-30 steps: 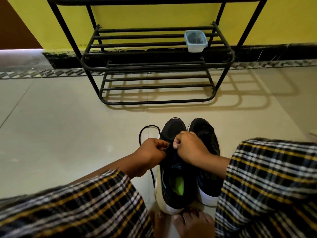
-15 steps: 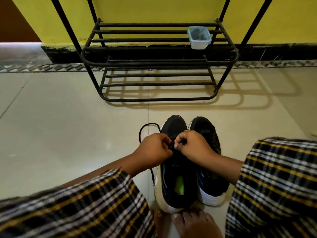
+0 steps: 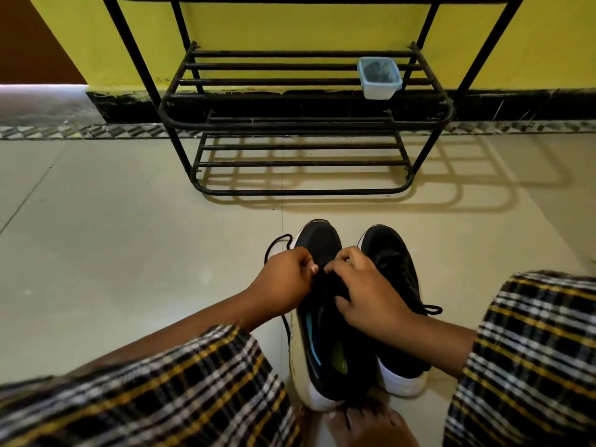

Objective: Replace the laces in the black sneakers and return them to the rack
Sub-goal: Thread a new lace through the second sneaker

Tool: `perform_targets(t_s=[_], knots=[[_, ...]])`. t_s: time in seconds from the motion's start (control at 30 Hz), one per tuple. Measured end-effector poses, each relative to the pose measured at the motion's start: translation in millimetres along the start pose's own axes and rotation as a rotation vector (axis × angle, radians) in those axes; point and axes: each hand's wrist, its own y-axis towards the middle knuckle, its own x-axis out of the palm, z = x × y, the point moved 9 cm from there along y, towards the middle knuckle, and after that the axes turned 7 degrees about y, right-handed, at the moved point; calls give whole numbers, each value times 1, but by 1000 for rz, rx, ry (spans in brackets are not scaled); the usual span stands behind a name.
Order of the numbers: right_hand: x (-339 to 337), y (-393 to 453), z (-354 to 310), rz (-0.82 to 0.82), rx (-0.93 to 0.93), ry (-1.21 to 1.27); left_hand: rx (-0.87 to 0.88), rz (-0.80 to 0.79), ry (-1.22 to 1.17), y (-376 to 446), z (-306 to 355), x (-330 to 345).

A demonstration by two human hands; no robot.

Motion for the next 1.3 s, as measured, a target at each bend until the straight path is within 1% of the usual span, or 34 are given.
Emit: perform_targets(t_s=[0.03,0.1,0.13,0.17,0.2,0.3,0.33,0.37,0.4,0.47,0.5,0.57,0.67,0.73,0.77,0.87,0.93,1.07,1.17,1.3], knots=[[1,-2,-1,-7,-8,-66,5,41,19,1,2,-6],[2,-6,0,-19,-13,-158,22,174,105,3,9,-25],[3,-7,0,-23,-15,-194,28,251,92,3,14,-38],[5,-8,1,-32,-19,-228,21,310,-6,3,18,-50],[8,-10,1,-39,-37,-265,10,343,-194,1,20,-61],[17,-14,-4,-56,-165,-378,9,354,-855,-1,30,-84],[20,-15,-4,-48,-195,-397,23,351,-996,-1,31,-91],[22,-16,-5,-44,-221,-416,40,340,-1054,0,30,-96],[24,-17,-7,-50,-253,-440,45,320,-1010,1,28,-98],[28,-19,-12,-58,-322,-474,8,241,-751,3,19,-86],[29,-19,-14,-57,-343,-482,-28,192,-624,4,10,-73],[31,-20,-16,-63,-373,-485,-103,95,-460,4,-10,-44],[35,-22,-21,-91,-440,-498,-145,-65,-158,4,-31,-4],[40,-26,-27,-133,-503,-547,-165,-154,-25,2,-39,13],[42,-27,-29,-148,-526,-563,-168,-169,3,3,-41,17],[42,-29,-32,-154,-532,-566,-167,-124,27,6,-44,20],[44,-28,-30,-160,-516,-559,-180,-75,-19,5,-49,21],[44,-26,-31,-158,-473,-539,-206,-38,-400,0,-53,27],[44,-23,-29,-172,-414,-529,-114,44,-523,1,-34,10],[48,-22,-32,-227,-358,-548,12,97,-512,3,-9,-19]])
